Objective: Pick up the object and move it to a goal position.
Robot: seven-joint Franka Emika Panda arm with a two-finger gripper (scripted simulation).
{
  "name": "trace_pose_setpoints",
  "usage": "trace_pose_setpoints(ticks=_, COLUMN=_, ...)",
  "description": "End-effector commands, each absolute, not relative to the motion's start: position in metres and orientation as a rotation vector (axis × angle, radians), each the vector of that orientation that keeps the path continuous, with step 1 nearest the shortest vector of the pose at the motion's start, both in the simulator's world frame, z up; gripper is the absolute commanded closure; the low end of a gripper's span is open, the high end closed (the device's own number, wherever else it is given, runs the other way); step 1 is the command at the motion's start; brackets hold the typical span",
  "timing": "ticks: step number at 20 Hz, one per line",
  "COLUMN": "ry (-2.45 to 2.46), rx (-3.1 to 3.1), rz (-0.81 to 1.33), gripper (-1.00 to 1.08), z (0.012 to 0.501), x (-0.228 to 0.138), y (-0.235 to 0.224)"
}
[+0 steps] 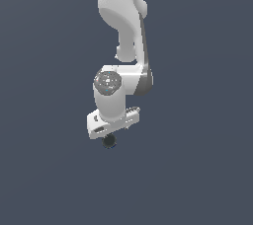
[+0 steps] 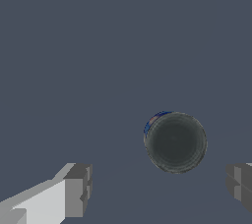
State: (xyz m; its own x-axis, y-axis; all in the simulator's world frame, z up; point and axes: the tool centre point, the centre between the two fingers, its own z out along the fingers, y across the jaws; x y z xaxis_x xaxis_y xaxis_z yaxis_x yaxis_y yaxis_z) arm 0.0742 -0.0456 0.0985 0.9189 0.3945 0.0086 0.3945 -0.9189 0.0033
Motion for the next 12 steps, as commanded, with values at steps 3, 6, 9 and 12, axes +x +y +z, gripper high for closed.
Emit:
trace_pose_setpoints(ticks=3, ry=0.720, rx=3.057, rz=0.007, gripper=-0.92, z=0.080, x=0.081, y=-0.063)
trace_pose_setpoints(ticks=6, ry=0.758, rx=3.048, rz=0.003, gripper=-0.92, z=0.072, x=0.084, y=-0.072)
trace_pose_setpoints(ticks=9, ry=0.782, rx=3.042, rz=0.001, gripper=-0.92, z=0.066, x=0.085, y=-0.077)
trace_pose_setpoints(ticks=12, ry=0.794, rx=3.040, rz=0.000, gripper=-0.92, z=0.064, x=0.086, y=-0.079)
